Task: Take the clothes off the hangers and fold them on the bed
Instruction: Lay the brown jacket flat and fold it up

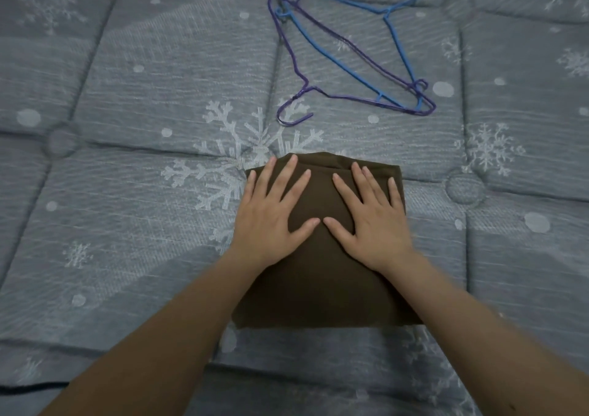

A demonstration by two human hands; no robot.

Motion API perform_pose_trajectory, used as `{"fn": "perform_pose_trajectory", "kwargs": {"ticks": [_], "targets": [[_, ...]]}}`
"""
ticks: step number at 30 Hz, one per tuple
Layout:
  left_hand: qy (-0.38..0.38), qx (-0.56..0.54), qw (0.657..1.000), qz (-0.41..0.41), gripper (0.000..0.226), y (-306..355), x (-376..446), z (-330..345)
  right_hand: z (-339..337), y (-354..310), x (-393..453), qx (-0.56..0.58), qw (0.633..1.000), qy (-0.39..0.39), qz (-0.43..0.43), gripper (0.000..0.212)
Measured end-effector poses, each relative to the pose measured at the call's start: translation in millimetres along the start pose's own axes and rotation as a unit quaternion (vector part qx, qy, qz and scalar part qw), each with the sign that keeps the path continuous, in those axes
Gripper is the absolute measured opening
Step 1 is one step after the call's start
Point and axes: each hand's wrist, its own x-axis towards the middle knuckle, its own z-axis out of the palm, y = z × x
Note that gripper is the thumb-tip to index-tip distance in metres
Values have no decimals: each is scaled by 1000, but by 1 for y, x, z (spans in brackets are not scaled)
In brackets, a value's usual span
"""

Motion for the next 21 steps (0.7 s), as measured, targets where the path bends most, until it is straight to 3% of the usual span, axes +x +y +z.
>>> {"fn": "perform_pose_trajectory", "kwargs": {"ticks": [9,13,17,19,21], "targets": [[6,-35,998,-44,76,-3,4,15,13,2,4,49,997,58,16,76],[26,-107,972,-209,95,5,-12,7,8,-1,-11,132,974,108,152,93],[17,-264,879,-397,112,11,-28,-6,-3,-4,-28,316,894,114,298,112],[-34,-368,805,-464,121,12,-28,-19,-15,-2,-32,431,822,88,361,116],[-79,-474,711,-513,108,7,-23,-36,-30,-1,-31,534,729,54,425,110]]}}
